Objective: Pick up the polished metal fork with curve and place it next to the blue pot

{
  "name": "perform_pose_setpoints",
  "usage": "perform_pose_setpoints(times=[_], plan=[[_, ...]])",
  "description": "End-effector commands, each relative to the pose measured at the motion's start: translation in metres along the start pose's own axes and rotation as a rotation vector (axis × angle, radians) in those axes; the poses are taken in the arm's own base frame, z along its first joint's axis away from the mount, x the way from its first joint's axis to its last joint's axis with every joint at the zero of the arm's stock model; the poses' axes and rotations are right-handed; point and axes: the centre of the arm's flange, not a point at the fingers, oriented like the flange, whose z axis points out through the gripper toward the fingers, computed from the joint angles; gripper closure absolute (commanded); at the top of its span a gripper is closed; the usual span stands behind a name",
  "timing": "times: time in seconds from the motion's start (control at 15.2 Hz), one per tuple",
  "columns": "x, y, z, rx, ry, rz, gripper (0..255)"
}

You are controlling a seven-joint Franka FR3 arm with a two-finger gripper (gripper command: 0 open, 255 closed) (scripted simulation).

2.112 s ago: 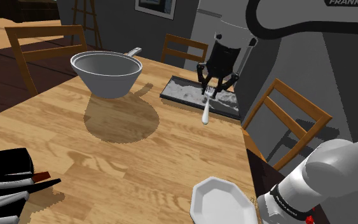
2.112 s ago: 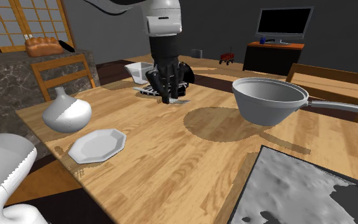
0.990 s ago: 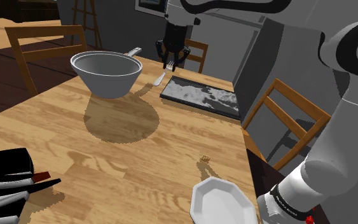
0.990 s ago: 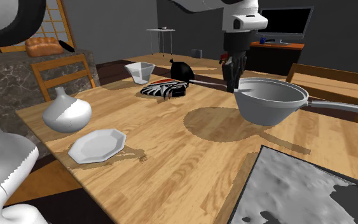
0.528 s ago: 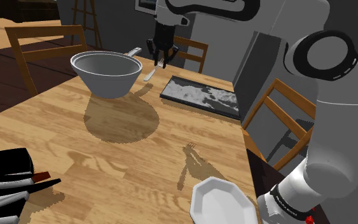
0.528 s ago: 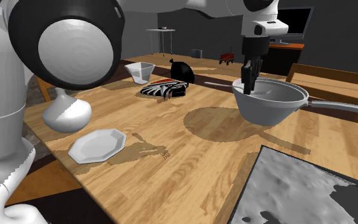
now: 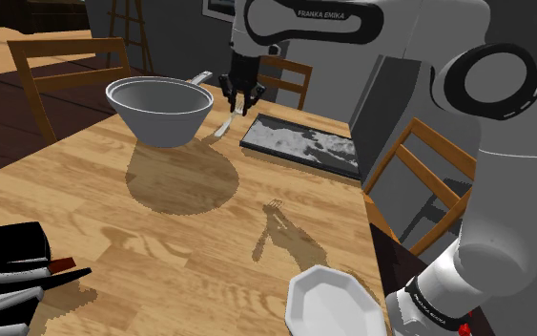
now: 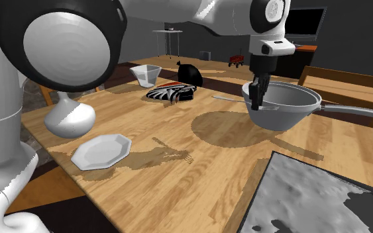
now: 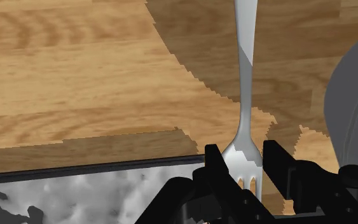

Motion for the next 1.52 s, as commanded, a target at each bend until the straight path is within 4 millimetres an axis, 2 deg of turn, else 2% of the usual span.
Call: perform_pose_setpoints(times=[0.0,1.45], plan=[[-0.001,-0.001,0.01,0.0,0.0,0.0,255],[-0.008,0.001,0.126,0.0,0.0,0.0,255]])
